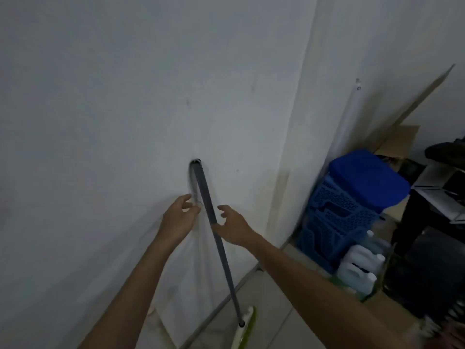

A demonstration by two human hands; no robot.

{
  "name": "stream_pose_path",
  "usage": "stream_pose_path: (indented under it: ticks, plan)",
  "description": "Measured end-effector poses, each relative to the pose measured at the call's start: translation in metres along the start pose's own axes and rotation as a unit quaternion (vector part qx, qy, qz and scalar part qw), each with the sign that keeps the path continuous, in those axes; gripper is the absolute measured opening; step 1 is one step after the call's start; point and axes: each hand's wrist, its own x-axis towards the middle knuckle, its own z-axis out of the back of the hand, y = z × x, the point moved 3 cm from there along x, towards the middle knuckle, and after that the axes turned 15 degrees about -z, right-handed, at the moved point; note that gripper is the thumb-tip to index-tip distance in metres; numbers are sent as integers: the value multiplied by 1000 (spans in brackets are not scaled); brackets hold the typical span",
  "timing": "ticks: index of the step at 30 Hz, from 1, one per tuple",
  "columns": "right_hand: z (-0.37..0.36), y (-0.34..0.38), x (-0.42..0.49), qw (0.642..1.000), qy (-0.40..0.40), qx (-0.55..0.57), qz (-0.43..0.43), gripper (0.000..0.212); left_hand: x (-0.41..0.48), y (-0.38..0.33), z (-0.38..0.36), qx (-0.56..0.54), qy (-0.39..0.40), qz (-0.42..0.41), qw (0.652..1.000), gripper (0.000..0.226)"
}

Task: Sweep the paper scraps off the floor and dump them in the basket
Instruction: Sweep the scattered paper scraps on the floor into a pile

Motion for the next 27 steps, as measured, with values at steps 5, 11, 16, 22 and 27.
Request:
stream_pose_path:
  ticks: [5,11,16,22,27]
  plan:
    - [-27,4,32,998,-50,14,-17,47,18,17,-3,-24,17,11,1000,44]
    - [-43,-6,45,996,-87,24,-10,24,33,28,-4,-87,8,13,996,33]
    - [-42,-18,33,995,-86,41,0,22,42,4,0,-111,-45,14,993,32]
    - [-32,-34,7,996,-73,59,-10,22,39,-38,-5,-95,-53,-58,992,44]
    - [-34,-41,-12,995,-78,64,-20,18,28,-51,-29,-180,5,-70,981,46]
